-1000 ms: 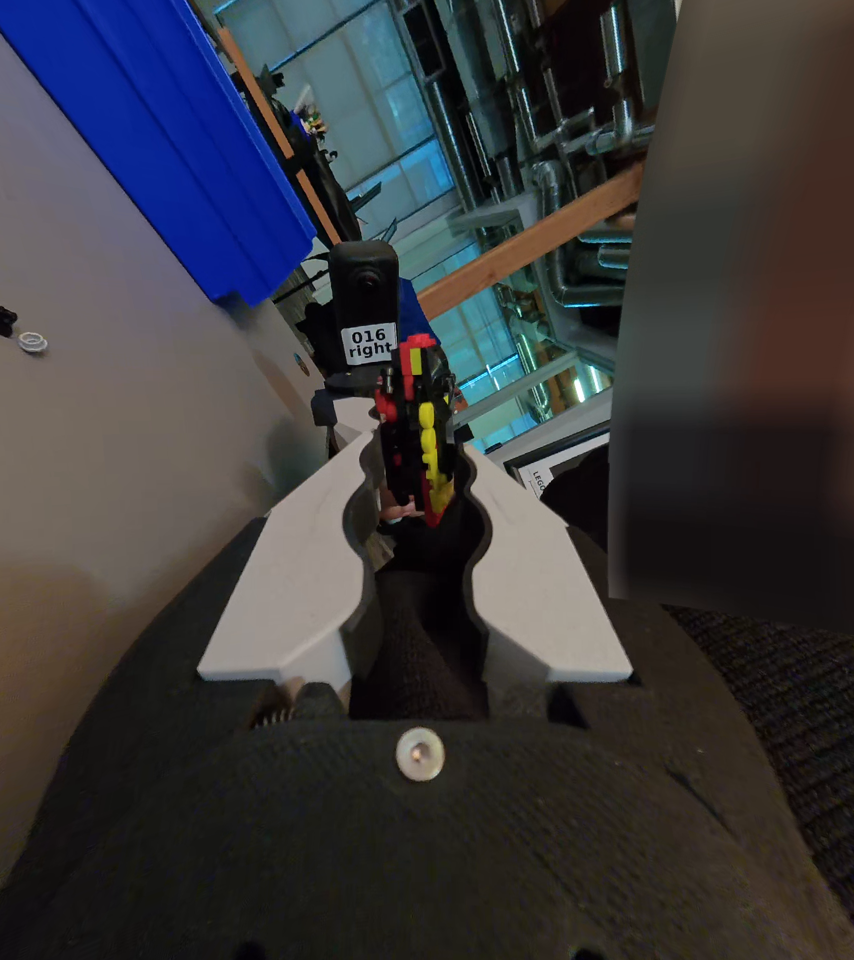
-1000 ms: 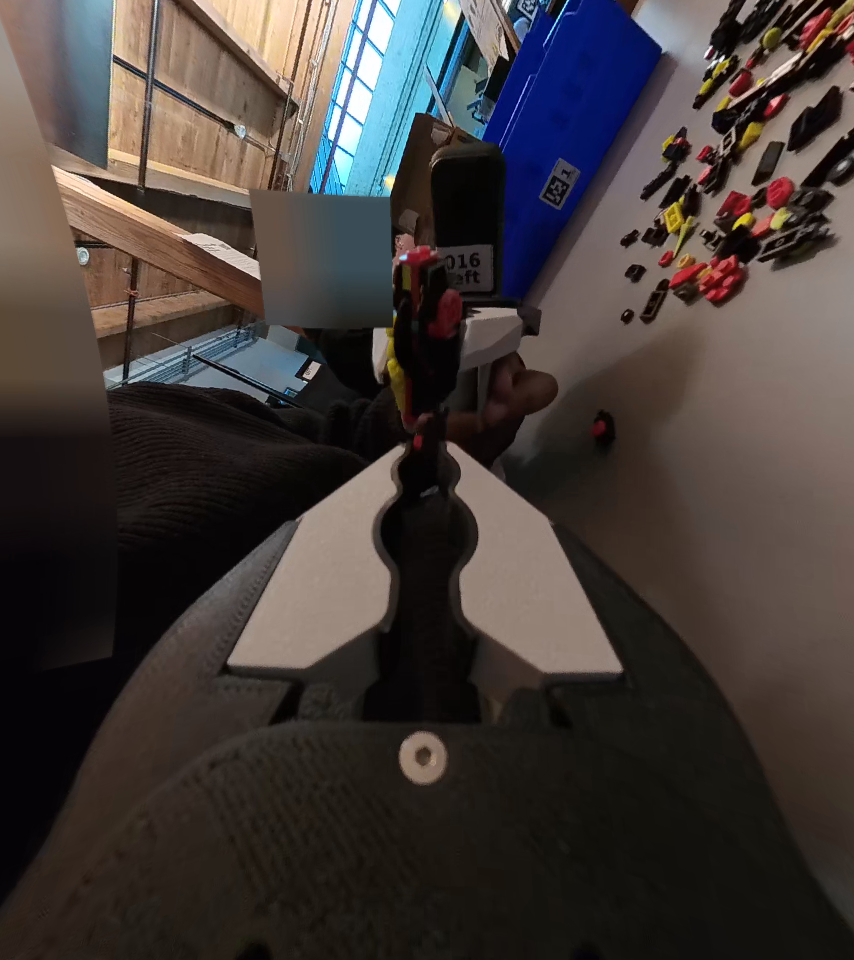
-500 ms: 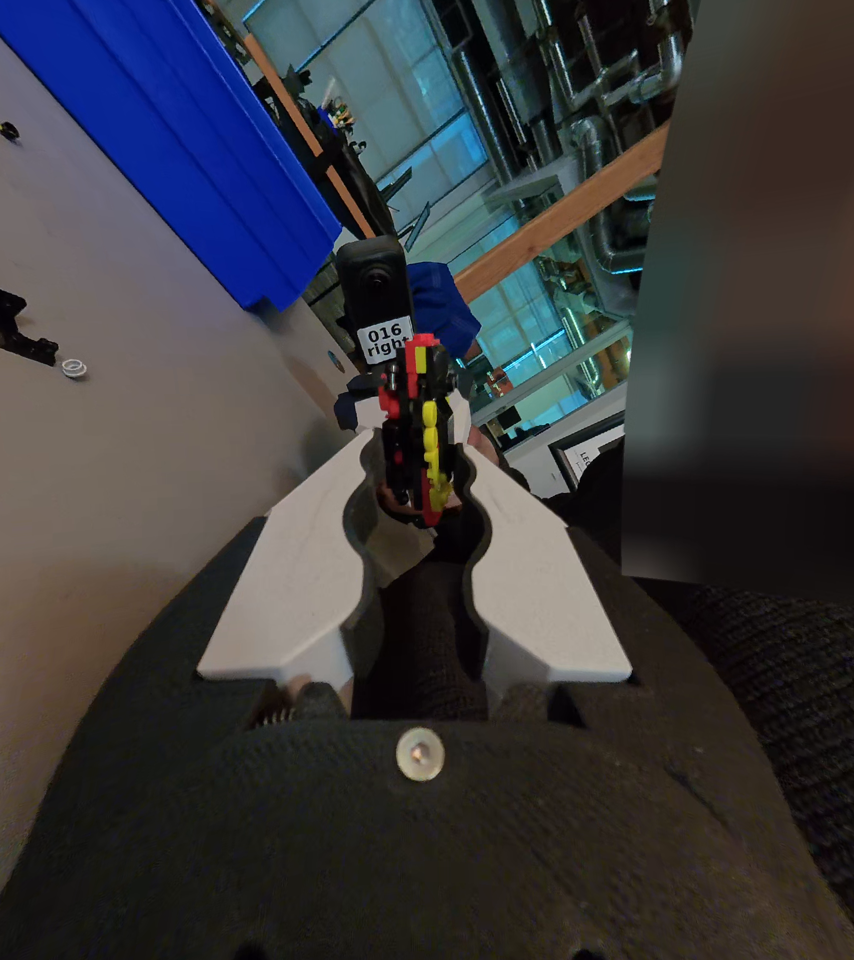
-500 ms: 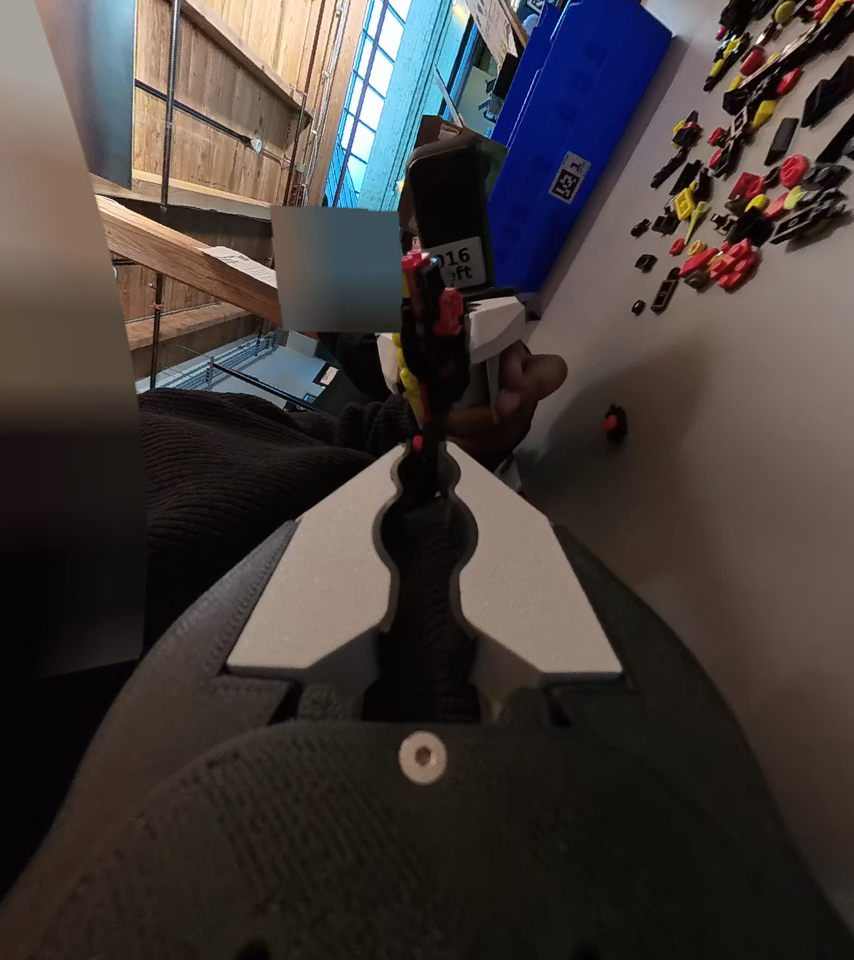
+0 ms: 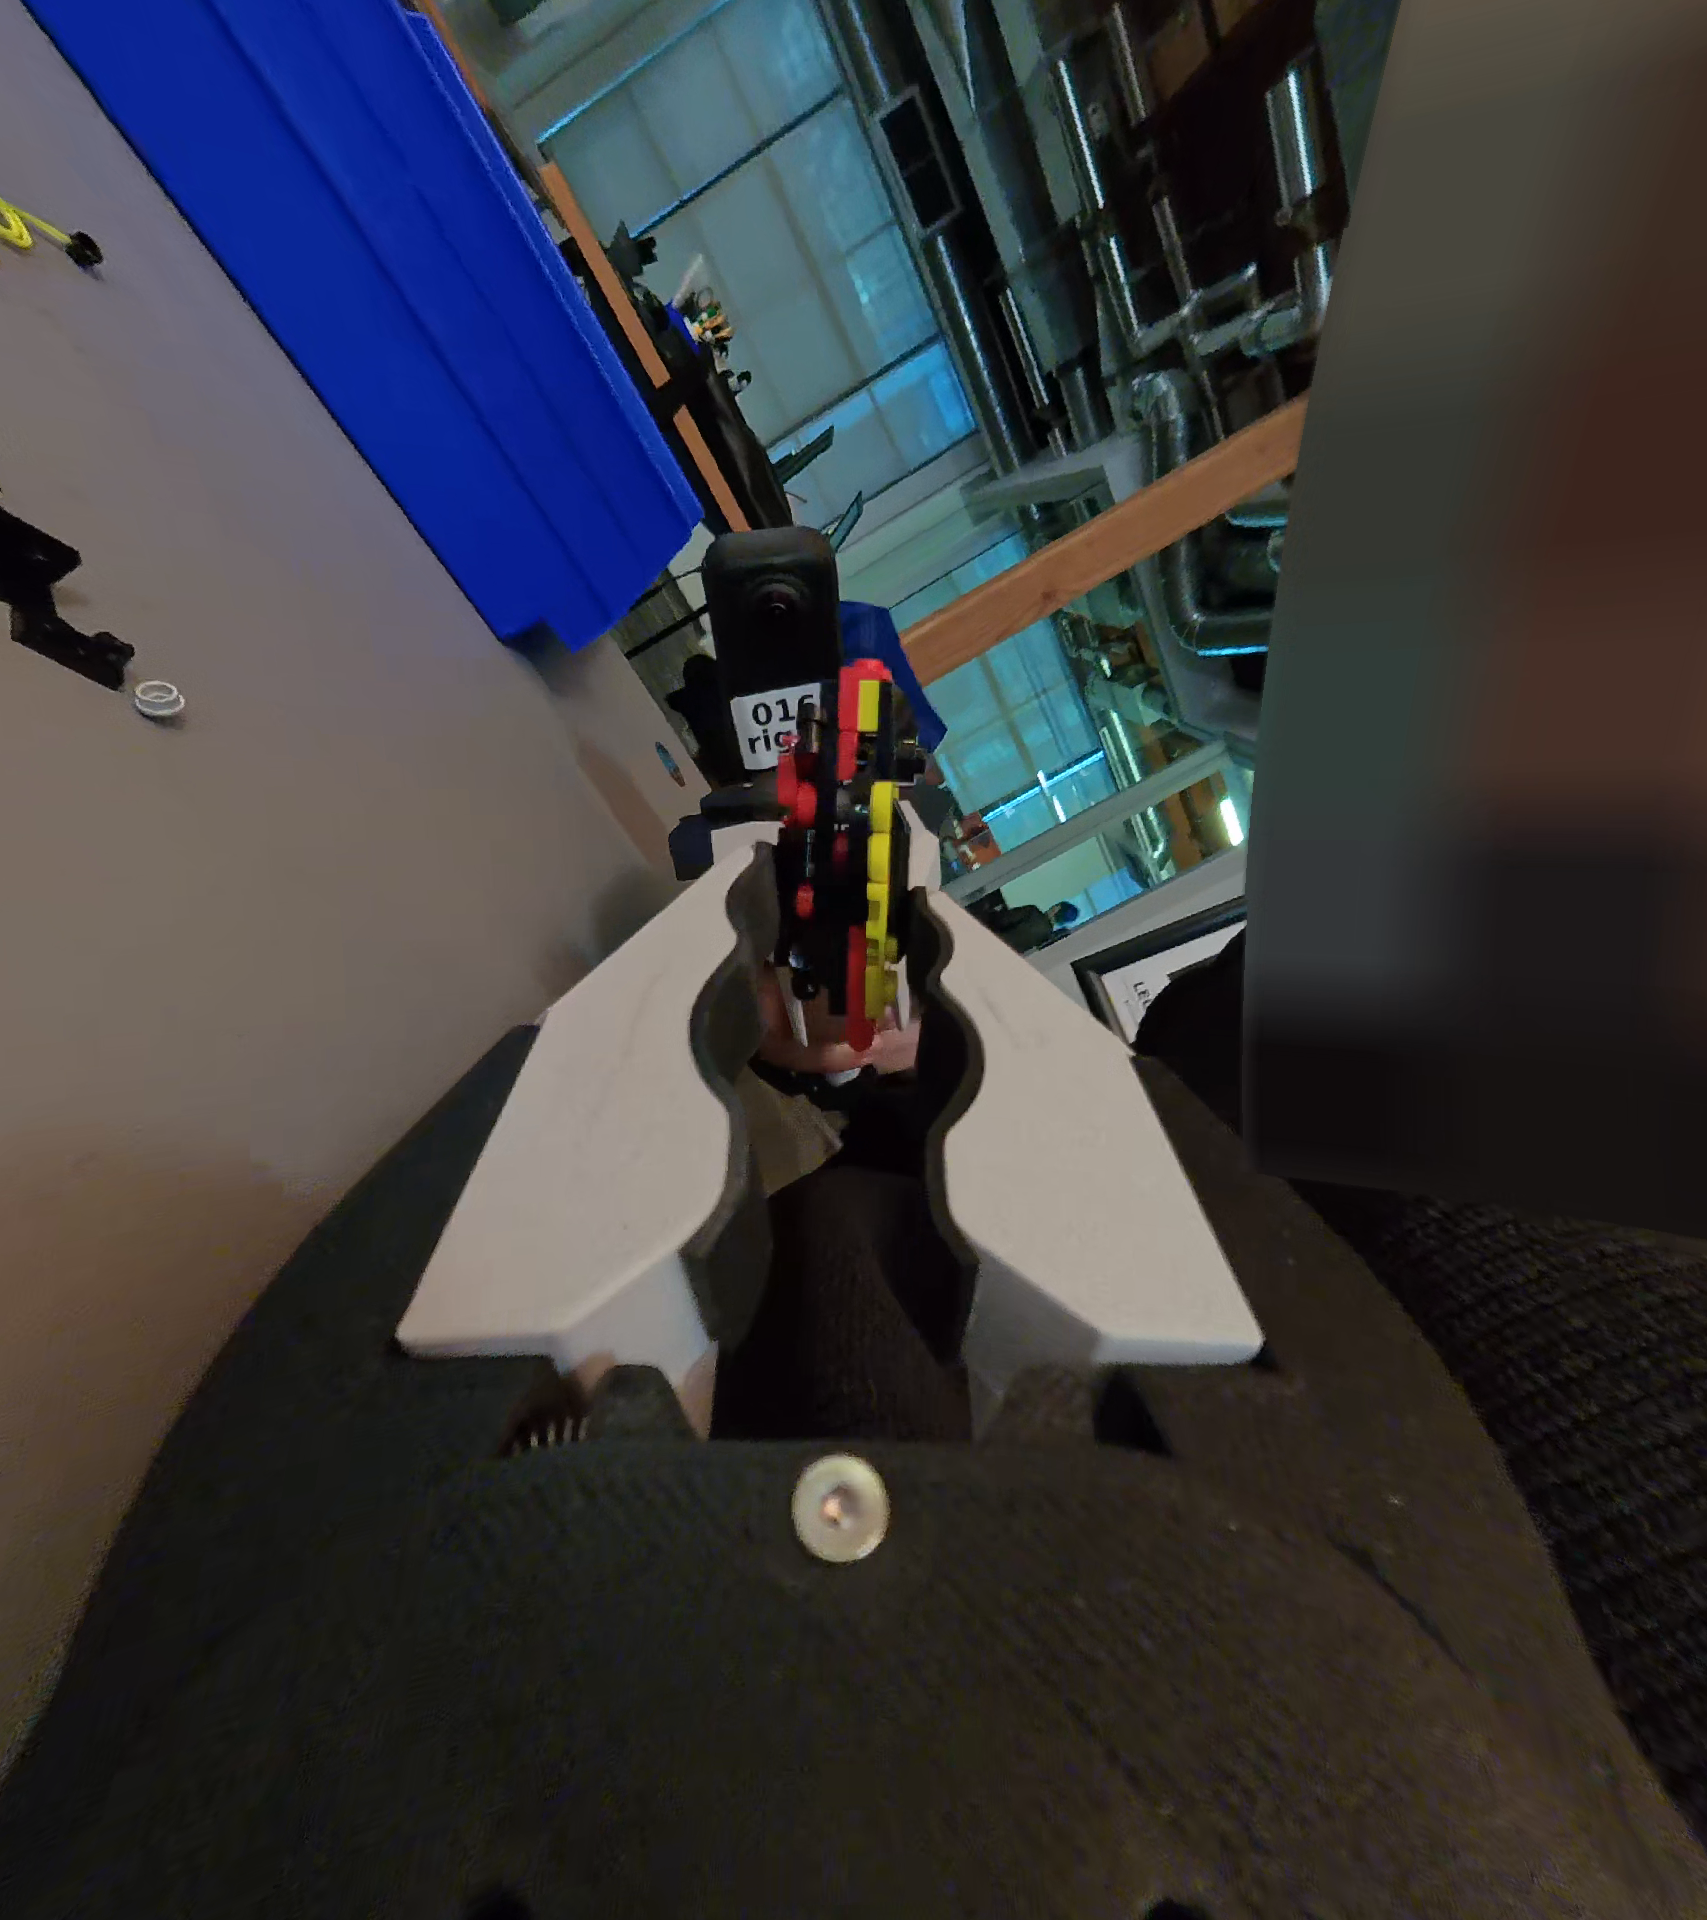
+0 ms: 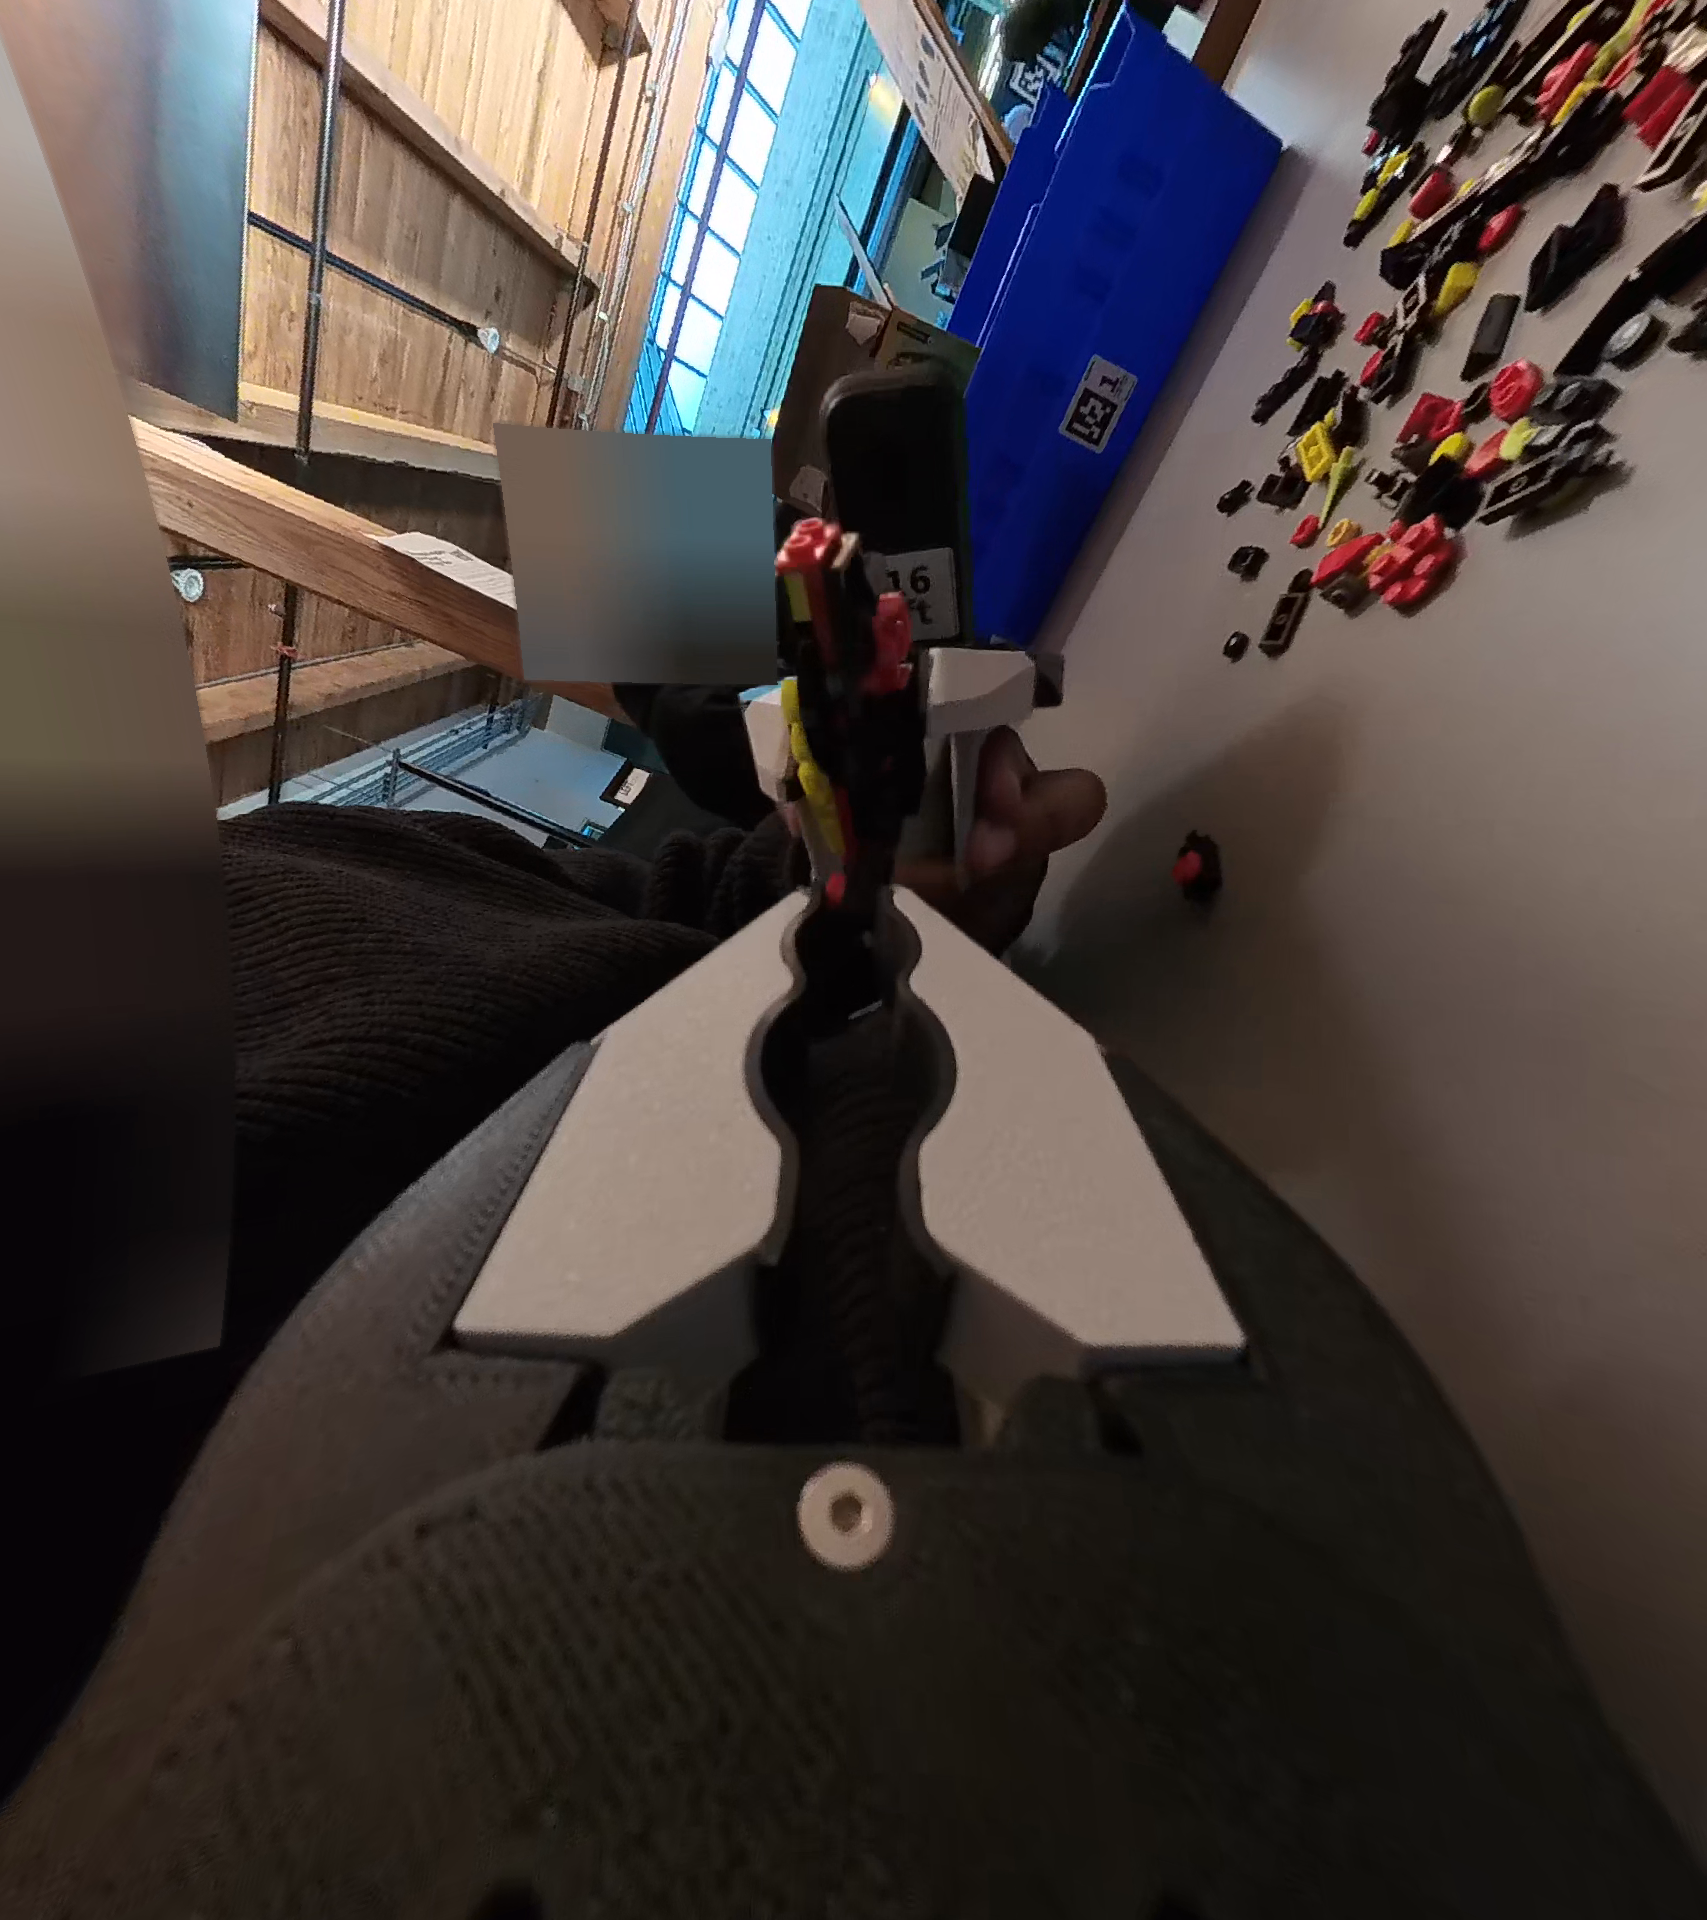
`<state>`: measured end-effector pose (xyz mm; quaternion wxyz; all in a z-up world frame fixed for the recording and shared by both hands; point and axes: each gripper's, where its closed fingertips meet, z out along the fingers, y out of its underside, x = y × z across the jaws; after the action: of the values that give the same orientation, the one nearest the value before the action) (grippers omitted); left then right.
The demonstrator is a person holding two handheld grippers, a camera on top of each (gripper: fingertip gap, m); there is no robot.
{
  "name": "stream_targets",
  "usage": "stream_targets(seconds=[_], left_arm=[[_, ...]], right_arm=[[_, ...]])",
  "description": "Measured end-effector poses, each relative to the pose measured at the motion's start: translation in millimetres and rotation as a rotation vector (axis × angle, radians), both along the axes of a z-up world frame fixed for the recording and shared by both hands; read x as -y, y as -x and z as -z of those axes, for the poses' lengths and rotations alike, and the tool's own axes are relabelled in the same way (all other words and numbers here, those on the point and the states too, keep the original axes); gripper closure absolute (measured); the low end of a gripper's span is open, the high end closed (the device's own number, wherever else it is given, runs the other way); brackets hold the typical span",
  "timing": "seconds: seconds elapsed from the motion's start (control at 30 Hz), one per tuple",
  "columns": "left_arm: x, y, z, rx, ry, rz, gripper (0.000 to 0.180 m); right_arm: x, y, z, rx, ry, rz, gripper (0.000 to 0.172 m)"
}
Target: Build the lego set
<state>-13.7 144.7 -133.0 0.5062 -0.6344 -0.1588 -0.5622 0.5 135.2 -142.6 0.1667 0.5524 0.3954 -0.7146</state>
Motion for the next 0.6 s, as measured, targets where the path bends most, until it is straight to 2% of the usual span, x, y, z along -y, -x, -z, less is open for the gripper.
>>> stream_targets(seconds=[0.23, 0.4, 0.5, 0.6], left_arm=[[-1, 1, 0, 0.081, 0.008, -0.014, 0.157], [-4, 5, -2, 0.067, 0.001, -0.015, 0.157], [-6, 3, 1, -0.002, 0.017, -0.014, 0.155], [-6, 7, 8, -0.031, 0.049, -0.027, 0.143]], right_arm=[[0, 2, 0, -0.001, 0.017, 0.008, 0.165], [-2, 3, -2, -0.005, 0.068, 0.017, 0.164], [-6, 1, 0, 0.001, 0.069, 0.009, 0.164], [-11, 0, 2, 0.012, 0.051, 0.016, 0.164]])
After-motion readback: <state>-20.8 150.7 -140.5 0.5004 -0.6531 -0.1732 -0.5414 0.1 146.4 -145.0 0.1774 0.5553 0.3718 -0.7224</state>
